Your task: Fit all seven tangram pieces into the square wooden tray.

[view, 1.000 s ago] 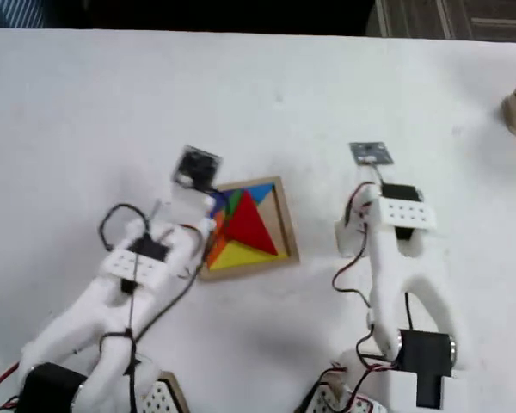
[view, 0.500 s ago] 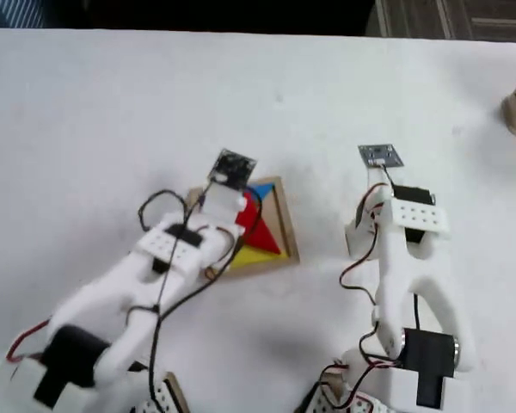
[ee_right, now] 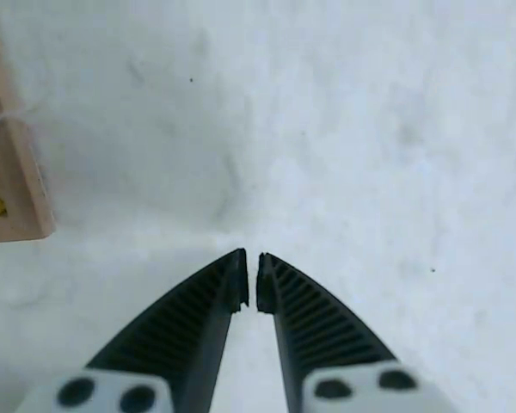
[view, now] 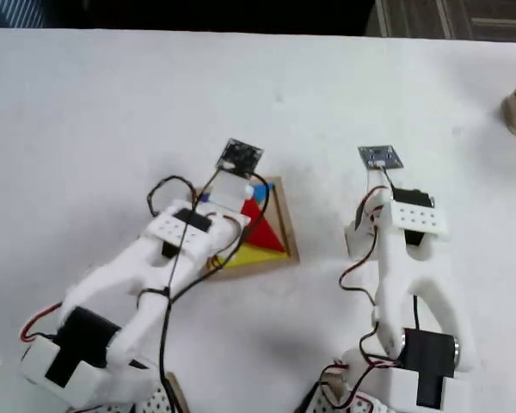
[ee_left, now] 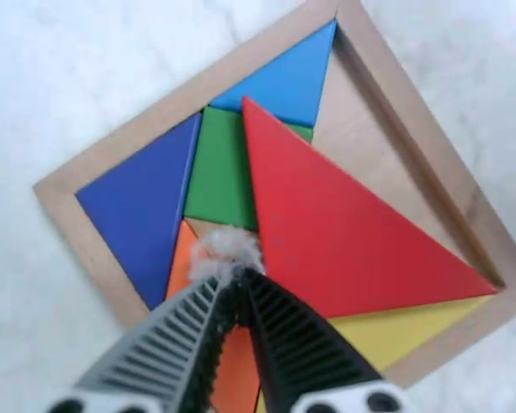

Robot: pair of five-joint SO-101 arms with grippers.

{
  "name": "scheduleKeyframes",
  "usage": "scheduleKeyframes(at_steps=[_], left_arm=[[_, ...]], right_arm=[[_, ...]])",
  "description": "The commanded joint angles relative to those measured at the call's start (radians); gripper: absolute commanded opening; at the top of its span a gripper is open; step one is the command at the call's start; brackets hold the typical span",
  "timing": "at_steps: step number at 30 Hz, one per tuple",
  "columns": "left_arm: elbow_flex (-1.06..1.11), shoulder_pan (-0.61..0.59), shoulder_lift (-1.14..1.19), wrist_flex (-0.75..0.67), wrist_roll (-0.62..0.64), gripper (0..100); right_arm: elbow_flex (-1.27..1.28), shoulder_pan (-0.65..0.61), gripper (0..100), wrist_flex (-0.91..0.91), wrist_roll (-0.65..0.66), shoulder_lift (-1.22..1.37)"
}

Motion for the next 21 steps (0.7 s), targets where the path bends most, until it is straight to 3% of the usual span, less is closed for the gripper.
scheduleKeyframes(at_steps=[1, 10, 21], left_arm=[[-0.037, 0.018, 0.004, -0.068, 0.012, 2], [-0.038, 0.084, 0.004, -0.126, 0.014, 2], [-0.043, 0.074, 0.005, -0.195, 0.015, 2]], right_arm=[[-0.003, 0.004, 1.8, -0.008, 0.014, -0.035], [-0.003, 0.004, 1.8, -0.007, 0.014, -0.035], [-0.002, 0.004, 1.8, -0.007, 0.014, -0.035]])
